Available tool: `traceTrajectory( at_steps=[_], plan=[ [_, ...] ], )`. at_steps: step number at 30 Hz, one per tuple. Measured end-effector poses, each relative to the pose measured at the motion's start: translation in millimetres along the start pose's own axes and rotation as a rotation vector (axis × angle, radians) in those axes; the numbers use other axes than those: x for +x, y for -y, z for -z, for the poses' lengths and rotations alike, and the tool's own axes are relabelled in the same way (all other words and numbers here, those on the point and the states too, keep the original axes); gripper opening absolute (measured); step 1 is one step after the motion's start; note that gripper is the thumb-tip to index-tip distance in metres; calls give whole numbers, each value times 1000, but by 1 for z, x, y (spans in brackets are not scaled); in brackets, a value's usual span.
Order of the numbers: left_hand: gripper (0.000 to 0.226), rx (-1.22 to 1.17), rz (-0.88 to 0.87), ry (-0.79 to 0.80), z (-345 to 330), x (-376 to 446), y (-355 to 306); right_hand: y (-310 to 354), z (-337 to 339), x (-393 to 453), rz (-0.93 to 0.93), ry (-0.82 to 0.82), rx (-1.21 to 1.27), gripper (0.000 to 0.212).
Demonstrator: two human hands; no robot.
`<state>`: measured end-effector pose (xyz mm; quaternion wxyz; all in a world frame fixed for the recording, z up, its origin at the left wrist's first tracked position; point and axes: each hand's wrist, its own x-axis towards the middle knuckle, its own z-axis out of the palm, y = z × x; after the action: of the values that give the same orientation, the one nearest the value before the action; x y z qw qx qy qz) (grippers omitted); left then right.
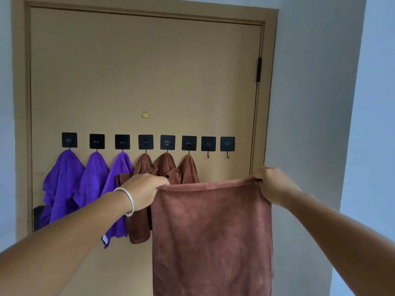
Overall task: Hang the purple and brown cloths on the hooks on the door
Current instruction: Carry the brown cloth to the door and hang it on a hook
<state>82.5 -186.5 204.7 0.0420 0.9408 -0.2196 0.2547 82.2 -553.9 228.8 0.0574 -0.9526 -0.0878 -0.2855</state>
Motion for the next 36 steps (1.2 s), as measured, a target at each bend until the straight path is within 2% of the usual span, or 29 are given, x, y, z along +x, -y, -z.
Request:
traceTrajectory(
  at_steps=[2,5,7,11,14,16,18,20,22,24,29,33,36],
  plan=[
    [41,33,-30,-14,-6,21,6,-7,-12,26,31,-39,43,29],
    [64,229,-106,97,-14,55,15,-15,-29,62,48,-37,55,30],
    [69,336,-145,171,-21,78,16,-18,-39,83,103,-21,6,34],
    [58,430,-247,233,-33,110,15,-31,-55,122,278,-33,-39,34],
    [46,485,-327,273,-40,126,22,-41,-68,146,302,-25,-29,53],
    [32,564,-433,232,-44,136,32,-45,-75,158,291,-6,-36,57],
    [45,575,-471,212,-50,147,35,-45,-81,170,283,4,-43,58],
    [55,581,-423,168,-50,156,31,-41,-84,178,275,20,-46,55],
    [77,524,-286,90,-48,171,31,-36,-88,187,263,23,-51,51],
    [82,500,-182,59,-46,190,26,-31,-91,199,248,20,-80,49],
    [45,530,16,106,-46,232,10,-17,-91,229,209,9,-162,49],
    [41,467,116,218,-57,251,3,0,-104,236,181,-12,-239,48],
    [40,458,125,222,-75,258,-3,10,-123,230,152,-48,-256,45]
  ],
)
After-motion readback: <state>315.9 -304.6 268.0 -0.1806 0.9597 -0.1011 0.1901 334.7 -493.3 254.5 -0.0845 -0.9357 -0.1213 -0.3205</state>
